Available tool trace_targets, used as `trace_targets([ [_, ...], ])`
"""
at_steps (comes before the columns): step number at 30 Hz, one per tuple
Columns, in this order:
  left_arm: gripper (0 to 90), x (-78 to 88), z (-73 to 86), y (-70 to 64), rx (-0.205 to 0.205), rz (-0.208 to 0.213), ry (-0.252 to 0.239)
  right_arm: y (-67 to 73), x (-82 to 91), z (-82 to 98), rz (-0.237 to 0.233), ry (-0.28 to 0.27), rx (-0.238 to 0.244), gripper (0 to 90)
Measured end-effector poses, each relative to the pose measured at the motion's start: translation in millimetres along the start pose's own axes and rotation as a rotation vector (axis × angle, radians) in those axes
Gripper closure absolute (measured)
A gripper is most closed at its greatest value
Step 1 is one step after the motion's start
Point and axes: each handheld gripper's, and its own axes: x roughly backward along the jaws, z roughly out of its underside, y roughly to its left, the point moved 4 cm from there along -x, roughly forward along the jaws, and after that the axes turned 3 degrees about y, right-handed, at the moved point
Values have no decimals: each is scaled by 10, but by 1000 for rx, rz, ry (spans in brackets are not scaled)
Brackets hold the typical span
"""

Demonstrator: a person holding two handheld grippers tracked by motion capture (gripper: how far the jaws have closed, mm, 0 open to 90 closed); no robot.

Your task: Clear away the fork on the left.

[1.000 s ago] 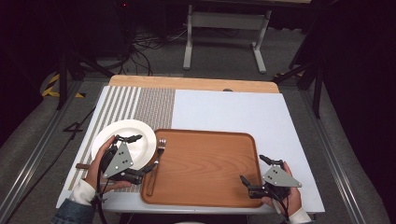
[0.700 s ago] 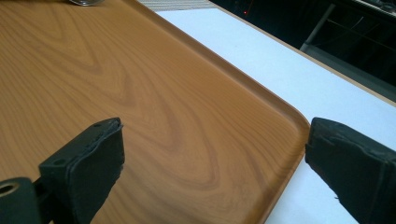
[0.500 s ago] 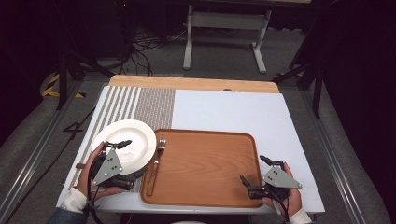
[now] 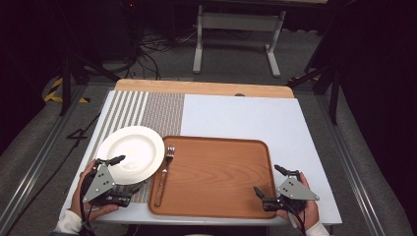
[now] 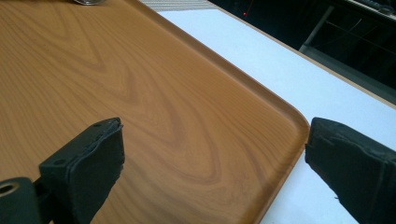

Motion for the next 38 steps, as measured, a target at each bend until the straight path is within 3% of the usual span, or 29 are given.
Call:
trace_targets([
  [11, 57, -19, 3, -35, -8, 32, -13, 13, 2, -12, 13, 6, 6, 56],
  [20, 57, -52, 3, -41, -5, 40, -9, -32, 18, -2, 32, -3, -6, 55],
  [38, 58, -87, 0, -24, -8, 40, 6, -39, 27, 28, 25, 3, 1, 53],
])
